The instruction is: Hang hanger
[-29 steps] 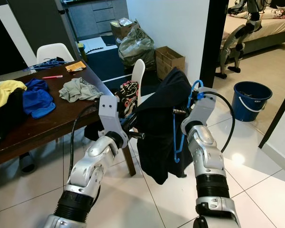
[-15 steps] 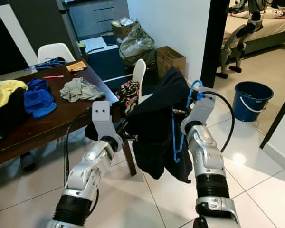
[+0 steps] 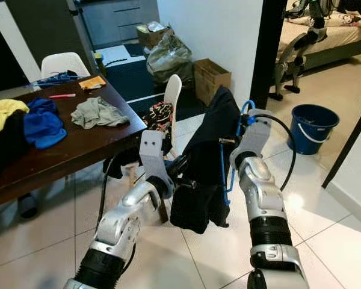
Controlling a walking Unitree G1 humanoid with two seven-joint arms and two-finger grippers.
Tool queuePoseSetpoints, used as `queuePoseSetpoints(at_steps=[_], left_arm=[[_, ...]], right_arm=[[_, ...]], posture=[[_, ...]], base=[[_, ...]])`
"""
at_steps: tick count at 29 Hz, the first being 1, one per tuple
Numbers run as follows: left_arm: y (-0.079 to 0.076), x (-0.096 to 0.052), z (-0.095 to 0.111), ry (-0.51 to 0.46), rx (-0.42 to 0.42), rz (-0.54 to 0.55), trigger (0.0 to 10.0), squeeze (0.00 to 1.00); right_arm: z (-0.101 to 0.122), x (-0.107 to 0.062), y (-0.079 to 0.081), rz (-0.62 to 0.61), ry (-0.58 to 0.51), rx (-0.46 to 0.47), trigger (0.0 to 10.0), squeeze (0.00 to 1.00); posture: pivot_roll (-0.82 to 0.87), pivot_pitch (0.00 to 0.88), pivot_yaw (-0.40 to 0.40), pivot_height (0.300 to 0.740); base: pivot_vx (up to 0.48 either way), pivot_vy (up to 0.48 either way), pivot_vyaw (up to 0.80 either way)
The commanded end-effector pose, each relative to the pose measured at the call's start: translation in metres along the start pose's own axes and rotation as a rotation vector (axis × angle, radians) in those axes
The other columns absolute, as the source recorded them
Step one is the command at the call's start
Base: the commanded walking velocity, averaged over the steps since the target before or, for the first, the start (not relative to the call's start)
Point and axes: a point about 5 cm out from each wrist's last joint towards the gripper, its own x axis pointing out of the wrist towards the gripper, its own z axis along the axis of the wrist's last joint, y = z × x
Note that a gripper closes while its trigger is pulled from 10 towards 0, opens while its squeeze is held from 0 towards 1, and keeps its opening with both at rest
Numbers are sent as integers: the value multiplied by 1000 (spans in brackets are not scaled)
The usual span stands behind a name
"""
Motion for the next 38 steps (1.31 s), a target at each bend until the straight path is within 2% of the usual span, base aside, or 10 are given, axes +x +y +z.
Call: queuePoseSetpoints(at_steps=[1,4,7,10,21,25,28,30,35,38], left_arm=[[15,1,6,-39,24,87,10000,0],[38,-5,11,-51,108,162,10000,0],[38,-5,11,-51,108,162,10000,0],[70,-22,18,-66,197,262,10000,0],[73,-28,25,-121,219,336,10000,0],[69,-27,29,-133,193,329,10000,0],[40,-21,34,-155,70,206,10000,0],[40,-21,34,-155,70,206,10000,0],[-8,-15,13,-69,-4,-29,10000,0],[-13,-16,7,-36,-12,-52,10000,0]], right_arm=[[15,1,11,67,-82,-46,10000,0],[13,-2,9,73,-85,-75,10000,0],[13,-2,9,73,-85,-75,10000,0],[0,-12,1,72,-65,-87,10000,0],[-6,-16,-2,60,-67,-78,10000,0],[-3,-13,-2,51,-79,-72,10000,0],[5,-9,3,60,-99,-75,10000,0],[5,-9,3,60,-99,-75,10000,0],[12,-5,11,72,-122,-83,10000,0],[13,-5,12,71,-129,-75,10000,0]], posture=[[-7,0,19,740],[-3,0,22,740],[-3,0,22,740],[14,19,37,740],[18,13,41,740],[16,14,42,740],[4,0,32,740],[4,0,32,740],[-4,0,39,740],[-6,0,46,740]], base=[[0,0,0],[0,0,0],[0,0,0],[0,0,0],[0,0,0],[0,0,0],[0,0,0],[0,0,0],[0,0,0],[0,0,0]])
